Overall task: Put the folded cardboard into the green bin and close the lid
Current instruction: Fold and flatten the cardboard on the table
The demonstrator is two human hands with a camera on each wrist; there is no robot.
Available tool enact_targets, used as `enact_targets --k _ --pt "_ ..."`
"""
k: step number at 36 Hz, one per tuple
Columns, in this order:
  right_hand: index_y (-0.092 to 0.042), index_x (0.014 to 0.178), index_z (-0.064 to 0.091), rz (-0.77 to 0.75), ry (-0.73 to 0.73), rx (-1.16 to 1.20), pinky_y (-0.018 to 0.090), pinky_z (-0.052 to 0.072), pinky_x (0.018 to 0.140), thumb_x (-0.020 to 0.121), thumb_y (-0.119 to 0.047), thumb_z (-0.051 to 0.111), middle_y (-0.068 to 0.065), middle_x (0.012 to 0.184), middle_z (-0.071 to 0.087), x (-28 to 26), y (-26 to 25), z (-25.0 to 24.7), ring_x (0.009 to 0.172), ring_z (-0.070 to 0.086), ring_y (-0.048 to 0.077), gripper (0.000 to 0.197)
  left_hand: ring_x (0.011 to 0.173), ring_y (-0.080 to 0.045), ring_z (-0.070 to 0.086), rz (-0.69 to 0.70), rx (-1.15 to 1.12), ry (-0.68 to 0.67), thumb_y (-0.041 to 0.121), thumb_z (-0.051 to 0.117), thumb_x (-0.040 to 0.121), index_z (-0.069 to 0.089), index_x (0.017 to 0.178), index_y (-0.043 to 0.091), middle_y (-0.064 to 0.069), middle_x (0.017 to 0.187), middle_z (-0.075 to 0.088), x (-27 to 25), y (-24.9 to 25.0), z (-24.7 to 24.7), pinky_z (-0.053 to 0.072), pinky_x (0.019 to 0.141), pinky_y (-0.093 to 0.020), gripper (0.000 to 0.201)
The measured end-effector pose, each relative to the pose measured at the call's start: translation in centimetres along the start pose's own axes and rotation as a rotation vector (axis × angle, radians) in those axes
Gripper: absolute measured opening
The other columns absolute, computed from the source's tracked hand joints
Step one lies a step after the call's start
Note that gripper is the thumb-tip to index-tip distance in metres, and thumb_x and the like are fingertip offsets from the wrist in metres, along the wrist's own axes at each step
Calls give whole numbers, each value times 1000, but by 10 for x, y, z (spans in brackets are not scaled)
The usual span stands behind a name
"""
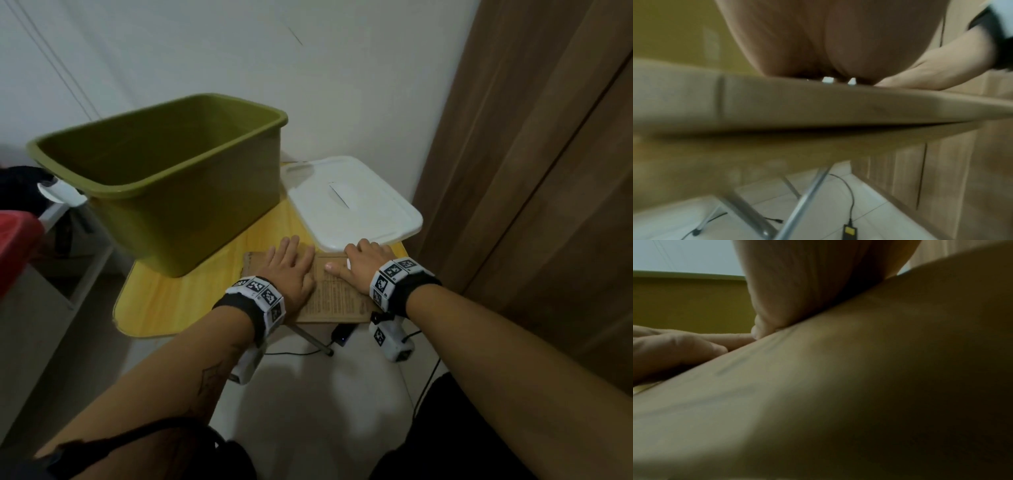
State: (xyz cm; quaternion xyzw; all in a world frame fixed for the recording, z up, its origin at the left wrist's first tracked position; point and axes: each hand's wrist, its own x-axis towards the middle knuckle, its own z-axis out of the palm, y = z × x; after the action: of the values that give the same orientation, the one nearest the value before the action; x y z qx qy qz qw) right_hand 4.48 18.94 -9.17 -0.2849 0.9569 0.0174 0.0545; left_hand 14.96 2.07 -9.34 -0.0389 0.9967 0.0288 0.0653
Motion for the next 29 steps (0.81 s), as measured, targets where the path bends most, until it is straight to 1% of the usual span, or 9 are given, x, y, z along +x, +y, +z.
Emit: enact_targets --k 3,8,12,14,17,22,25,27,29 --pt "-16 140 50 11 -24 22 47 33 108 92 -78 23 14 141 51 -4 -1 -1 132 47 34 83 154 -35 -2 -65 -43 65 44 16 105 4 161 25 -16 168 -5 -21 12 3 2 122 -47 61" --pt "-16 142 49 37 -51 37 48 31 109 92 -78 21 16 146 48 -19 -6 -1 136 43 34 84 150 -38 14 -237 -41 198 61 16 97 15 158 29 -20 164 13 -61 29 17 11 121 -51 69" --pt "-17 142 47 90 -99 55 49 29 110 94 -76 21 15 149 46 -31 -10 2 137 42 34 80 145 -40 13 -477 -248 327 69 37 87 22 150 21 -19 159 11 -83 36 21 15 115 -53 80" --pt "-17 142 46 109 -109 70 50 29 109 94 -75 19 13 148 48 -37 -11 4 135 43 34 80 142 -38 15 -592 -439 383 61 55 80 20 145 20 -15 153 12 -89 39 23 16 115 -53 85" --pt "-18 141 47 148 -122 82 50 30 108 94 -76 18 12 146 50 -44 -12 7 134 44 34 80 133 -37 25 -784 -696 511 41 76 67 34 133 13 -17 145 26 -97 47 29 24 110 -53 83" --pt "-18 141 46 181 -130 128 52 30 109 92 -78 18 13 147 50 -55 -19 0 135 43 35 82 122 -41 30 -940 -909 678 18 85 62 39 122 3 -30 135 33 -111 50 33 28 105 -51 77" --pt "-18 141 46 208 -127 163 53 31 109 93 -78 18 13 147 50 -61 -24 -4 135 44 36 82 124 -44 36 -940 -1226 544 18 81 68 31 118 8 -26 133 33 -113 53 41 40 102 -49 71" --pt "-17 141 46 207 -139 193 54 35 108 91 -80 18 14 145 52 -66 -27 -7 132 47 37 85 110 -42 56 -837 -1521 410 31 76 62 33 117 9 -21 124 47 -113 56 43 56 83 -49 74" --pt "-14 138 49 196 -149 231 50 46 100 88 -83 21 15 138 58 -70 -31 -10 122 56 37 90 88 -39 71 -752 -1744 314 38 73 56 40 124 5 -26 116 63 -107 56 53 60 60 -40 83"
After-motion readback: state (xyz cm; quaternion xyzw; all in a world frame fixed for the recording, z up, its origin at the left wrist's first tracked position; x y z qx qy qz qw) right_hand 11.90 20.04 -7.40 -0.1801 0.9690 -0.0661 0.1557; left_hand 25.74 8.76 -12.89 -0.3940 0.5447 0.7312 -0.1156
